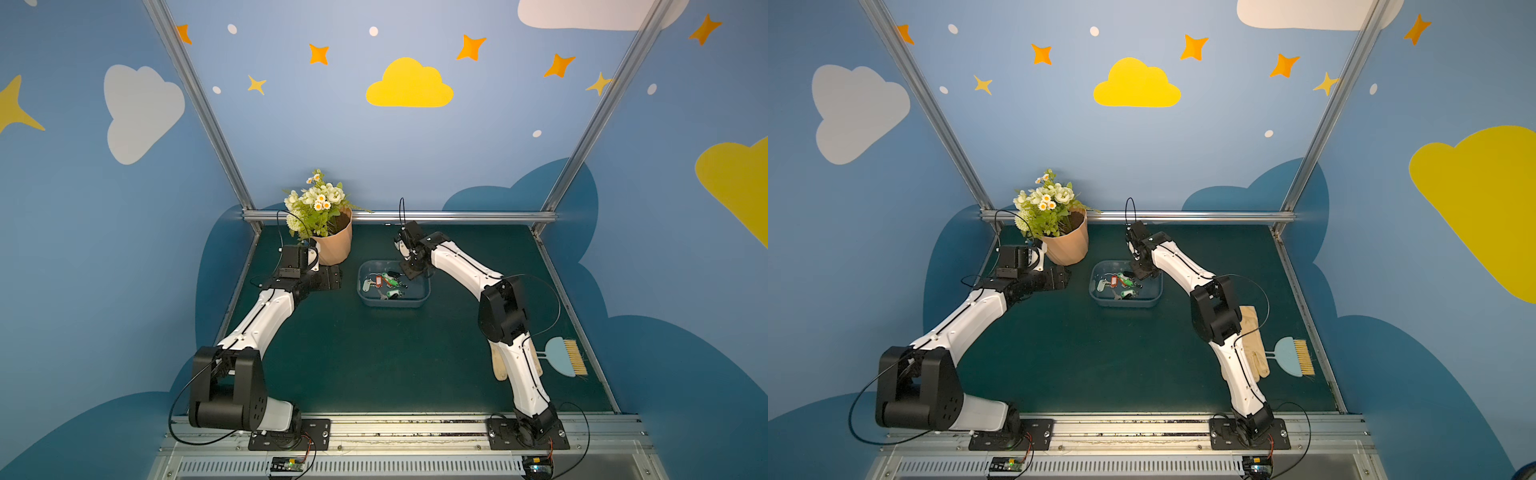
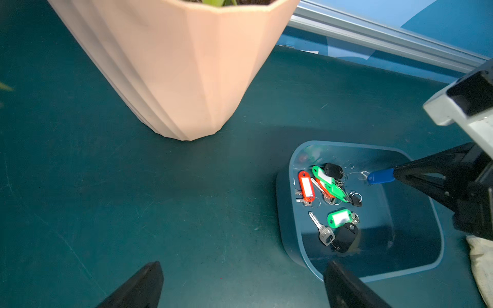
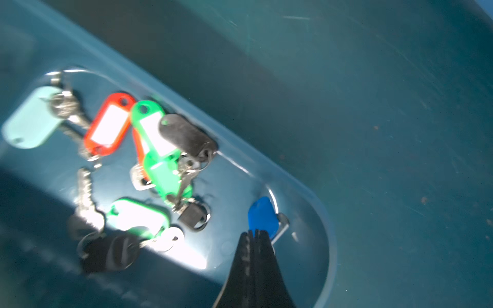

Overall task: Take the keys out of the storage box
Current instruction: Pick up the key from the storage box, then place the key at the center of the board.

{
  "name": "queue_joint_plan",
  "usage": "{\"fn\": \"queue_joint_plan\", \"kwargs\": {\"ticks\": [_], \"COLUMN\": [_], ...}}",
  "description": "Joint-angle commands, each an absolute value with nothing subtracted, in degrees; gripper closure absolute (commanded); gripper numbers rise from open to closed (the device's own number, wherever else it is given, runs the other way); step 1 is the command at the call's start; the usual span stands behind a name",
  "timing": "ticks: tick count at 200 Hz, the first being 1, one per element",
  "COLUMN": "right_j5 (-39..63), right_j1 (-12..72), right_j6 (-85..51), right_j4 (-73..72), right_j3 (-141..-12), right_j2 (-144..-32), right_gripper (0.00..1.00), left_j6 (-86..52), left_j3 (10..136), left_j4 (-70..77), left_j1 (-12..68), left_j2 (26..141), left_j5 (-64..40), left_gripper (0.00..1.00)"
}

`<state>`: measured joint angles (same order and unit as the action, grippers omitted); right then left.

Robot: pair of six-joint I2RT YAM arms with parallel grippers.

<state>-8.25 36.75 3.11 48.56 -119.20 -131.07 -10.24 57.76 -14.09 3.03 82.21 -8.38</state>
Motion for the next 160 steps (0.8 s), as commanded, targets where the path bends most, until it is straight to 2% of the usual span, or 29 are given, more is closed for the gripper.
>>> {"fn": "queue_joint_plan", "kwargs": {"ticks": [1,25,64,112,160], "right_j5": [0.43,9.24,17.79,17.17,16.77], "right_j1": [37.10,37.11,37.72,40.71,41.14], "right_j6": [4.84,6.12,7.17,7.45,2.90], "right_j4": [49.52,52.20,53.96,52.25,42.95], "right_j3": [-116.91,-113.06,-100.48,-80.75,-70.55], "right_j2": [-122.16,-115.90,-104.25,-94.67,-95.43], "right_gripper": [1.00,1.00,1.00,1.00,1.00], "left_j6": [-9.27,-8.97,-7.94,-6.94,-6.50], "left_j3": [60.88,62.77,65.51,68.42,68.65], "left_j4": [-14.49,-15.57,-16.49,-16.92,-16.80], "left_j1": [3.16,4.19,6.03,8.90,11.92], "left_j2": [82.74,83.37,85.37,88.04,88.67], "left_j5": [-10.78,-12.26,-13.82,-15.97,-14.95], "left_gripper": [0.00,0.00,0.00,0.00,0.00]}}
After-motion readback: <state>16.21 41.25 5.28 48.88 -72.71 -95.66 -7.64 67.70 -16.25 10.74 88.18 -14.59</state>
